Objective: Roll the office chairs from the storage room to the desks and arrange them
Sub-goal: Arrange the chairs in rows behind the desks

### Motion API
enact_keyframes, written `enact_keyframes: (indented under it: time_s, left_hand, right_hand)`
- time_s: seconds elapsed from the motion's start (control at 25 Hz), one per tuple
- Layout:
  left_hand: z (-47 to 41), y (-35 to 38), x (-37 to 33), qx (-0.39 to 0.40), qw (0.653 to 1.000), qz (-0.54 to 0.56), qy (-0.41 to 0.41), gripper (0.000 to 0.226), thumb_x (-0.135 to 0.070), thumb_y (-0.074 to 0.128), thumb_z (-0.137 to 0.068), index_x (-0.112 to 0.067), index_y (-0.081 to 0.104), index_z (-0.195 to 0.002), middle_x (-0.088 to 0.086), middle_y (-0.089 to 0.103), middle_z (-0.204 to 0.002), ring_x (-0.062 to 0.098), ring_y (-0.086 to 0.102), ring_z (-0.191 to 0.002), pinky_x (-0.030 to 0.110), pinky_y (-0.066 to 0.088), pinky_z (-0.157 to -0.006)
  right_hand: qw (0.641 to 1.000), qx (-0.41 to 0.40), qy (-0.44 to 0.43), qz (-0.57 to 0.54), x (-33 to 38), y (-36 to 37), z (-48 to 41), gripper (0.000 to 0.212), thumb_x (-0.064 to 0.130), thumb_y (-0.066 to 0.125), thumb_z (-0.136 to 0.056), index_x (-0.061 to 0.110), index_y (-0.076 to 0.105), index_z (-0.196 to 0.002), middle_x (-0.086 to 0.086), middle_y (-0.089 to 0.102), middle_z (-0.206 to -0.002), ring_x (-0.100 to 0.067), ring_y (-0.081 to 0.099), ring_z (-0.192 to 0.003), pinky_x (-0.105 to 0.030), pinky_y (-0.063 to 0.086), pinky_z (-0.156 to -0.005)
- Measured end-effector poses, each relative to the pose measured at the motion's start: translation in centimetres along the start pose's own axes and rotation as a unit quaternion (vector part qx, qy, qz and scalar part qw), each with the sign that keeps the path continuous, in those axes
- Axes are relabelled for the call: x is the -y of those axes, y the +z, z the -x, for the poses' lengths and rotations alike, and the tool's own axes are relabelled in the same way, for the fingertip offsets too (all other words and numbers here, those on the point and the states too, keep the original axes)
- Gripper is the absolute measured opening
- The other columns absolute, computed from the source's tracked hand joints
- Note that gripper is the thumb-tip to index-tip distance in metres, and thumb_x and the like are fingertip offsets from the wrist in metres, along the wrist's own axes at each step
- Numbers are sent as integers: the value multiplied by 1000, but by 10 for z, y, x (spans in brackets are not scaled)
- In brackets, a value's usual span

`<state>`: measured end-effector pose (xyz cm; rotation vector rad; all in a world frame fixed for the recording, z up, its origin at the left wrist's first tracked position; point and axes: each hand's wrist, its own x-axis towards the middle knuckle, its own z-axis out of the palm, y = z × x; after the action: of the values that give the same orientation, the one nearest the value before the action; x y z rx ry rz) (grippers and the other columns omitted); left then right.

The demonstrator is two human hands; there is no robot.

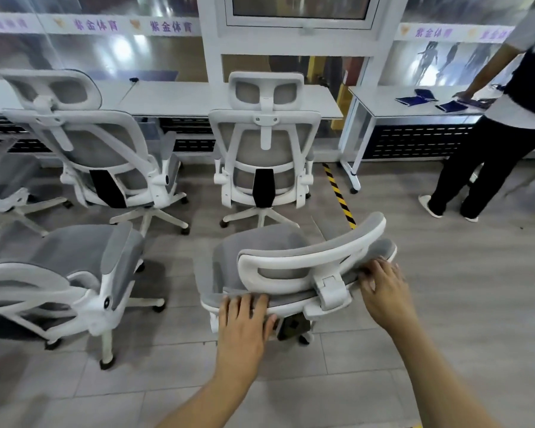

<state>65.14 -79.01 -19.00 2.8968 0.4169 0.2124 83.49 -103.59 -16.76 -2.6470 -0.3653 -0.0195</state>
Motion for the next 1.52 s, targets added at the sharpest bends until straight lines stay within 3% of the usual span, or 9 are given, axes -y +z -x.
enact_keyframes:
  time_s: [0.16, 0.36, 0.76, 0.96, 1.24, 1.52]
  left_hand:
    - [-6, 8, 30, -32, 998, -31, 35, 48, -47, 28, -103, -17, 57, -126, 9, 57, -121, 33, 52, -118, 57, 27, -115]
    - [-47, -7, 73, -12, 996, -45, 79, 46, -48, 28, -103, -20, 52, -130, 5, 53, -123, 29, 49, -119, 53, 21, -119]
    - [-75, -3, 59, 11, 996, 13, 91, 51, -57, 21, -101, -27, 48, -130, -3, 50, -124, 20, 46, -123, 47, 13, -121]
    - [-68, -2, 45, 1, 997, 23, 77, 46, -55, 30, -100, -27, 49, -130, -4, 52, -125, 19, 46, -122, 45, 17, -121]
    - [-48, -5, 58, -5, 998, 33, 58, 41, -56, 31, -101, -31, 47, -129, -8, 50, -126, 17, 44, -124, 43, 18, -120]
    - [-51, -15, 77, 27, 997, 42, 60, 56, -65, 17, -97, -31, 45, -131, -7, 47, -127, 16, 40, -128, 45, 7, -123]
  right_hand:
    - [998, -27, -25, -60, 6, 15, 31, 29, 54, 46, -94, 28, 54, -105, 8, 55, -122, -19, 35, -137, -49, 42, -107]
    - [996, -36, -32, -78, 13, 27, 23, 45, 69, 43, -91, 29, 52, -108, 6, 50, -127, -20, 38, -134, -52, 42, -107]
    - [993, -49, -30, -101, -6, 25, 2, 58, 78, 37, -88, 27, 53, -109, 4, 49, -129, -21, 40, -130, -53, 42, -107]
    - [992, -39, -36, -114, -16, 24, -2, 51, 74, 40, -90, 29, 51, -111, 5, 48, -132, -21, 38, -135, -55, 39, -110]
    - [992, -47, -46, -109, 0, 29, 13, 43, 54, 55, -93, 18, 57, -117, 1, 51, -132, -20, 34, -139, -49, 35, -115]
    - [994, -47, -34, -95, 16, 35, 16, 46, 59, 56, -91, 19, 58, -115, -2, 53, -132, -21, 35, -138, -47, 34, -115]
